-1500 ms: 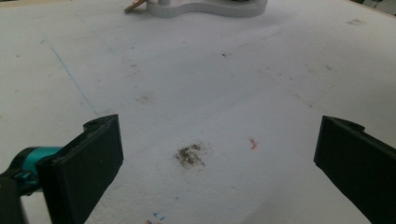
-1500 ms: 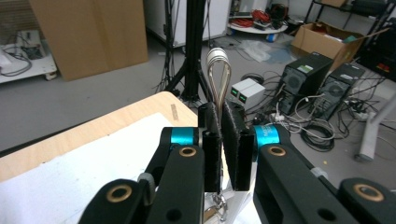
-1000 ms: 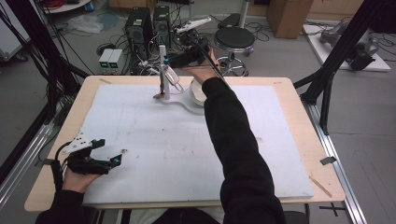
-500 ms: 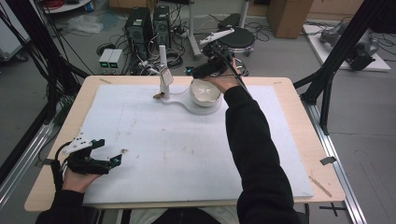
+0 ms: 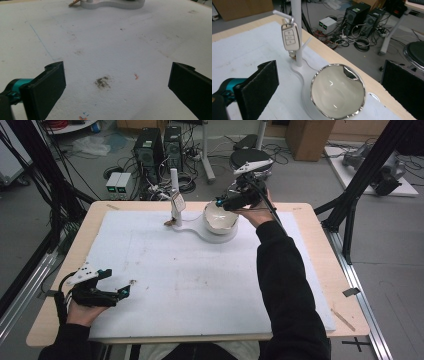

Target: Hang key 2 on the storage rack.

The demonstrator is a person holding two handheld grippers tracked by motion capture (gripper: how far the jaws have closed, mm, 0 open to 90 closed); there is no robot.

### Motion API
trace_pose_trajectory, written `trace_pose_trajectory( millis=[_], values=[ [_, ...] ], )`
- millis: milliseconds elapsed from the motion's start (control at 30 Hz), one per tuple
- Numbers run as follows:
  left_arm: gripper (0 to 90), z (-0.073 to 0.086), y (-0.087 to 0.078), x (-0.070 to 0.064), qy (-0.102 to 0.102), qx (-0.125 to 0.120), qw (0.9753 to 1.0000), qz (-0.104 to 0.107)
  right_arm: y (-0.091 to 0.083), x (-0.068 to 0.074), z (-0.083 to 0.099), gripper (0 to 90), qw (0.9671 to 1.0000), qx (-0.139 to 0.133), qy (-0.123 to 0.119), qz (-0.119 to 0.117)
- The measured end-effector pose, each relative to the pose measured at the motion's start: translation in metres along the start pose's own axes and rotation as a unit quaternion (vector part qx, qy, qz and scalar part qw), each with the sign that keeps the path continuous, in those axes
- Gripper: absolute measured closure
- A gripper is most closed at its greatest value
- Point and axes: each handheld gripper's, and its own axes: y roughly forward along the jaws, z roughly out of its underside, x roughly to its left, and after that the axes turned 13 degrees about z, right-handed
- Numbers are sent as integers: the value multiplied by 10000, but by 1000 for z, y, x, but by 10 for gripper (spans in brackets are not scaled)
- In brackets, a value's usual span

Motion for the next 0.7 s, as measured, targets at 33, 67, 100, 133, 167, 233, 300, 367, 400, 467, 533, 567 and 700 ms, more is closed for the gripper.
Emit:
trace_pose_trajectory(
  millis=[33,67,100,133,167,233,300,367,400,467,533,567,700],
  values=[
    [17,0,0,0,-9,-8,10000,1,-2,-1,3,5,10000,5,0,7],
    [17,0,-1,0,-3,1,10000,-14,-3,-3,5,4,10000,11,19,19],
    [17,0,-1,0,-4,-8,10000,-17,-5,-5,9,5,10000,12,18,40],
    [17,0,-1,0,-3,-3,10000,-18,-6,-6,12,5,10000,41,22,58],
    [17,0,-1,0,-10,-10,10000,-22,-9,-8,16,4,10000,20,38,85],
    [17,0,-1,0,-9,-3,10000,-27,-12,-13,24,5,9998,-25,132,125],
    [17,0,-1,0,1,-1,10000,-27,-14,-19,34,5,9995,67,256,152],
    [17,0,-1,0,-8,-2,10000,-30,-18,-22,44,5,9993,3,297,213],
    [17,0,-1,0,-16,4,10000,-32,-20,-23,48,5,9993,6,312,216],
    [17,0,0,0,-5,9,10000,-30,-23,-24,56,5,9992,16,293,275],
    [17,0,0,-1,-17,-7,10000,-24,-25,-26,64,5,9991,-2,321,292],
    [17,0,0,-1,-16,-2,10000,-29,-27,-28,69,5,9989,3,351,299],
    [17,0,1,-1,7,29,10000,-41,-30,-33,87,5,9984,20,458,333]
  ],
)
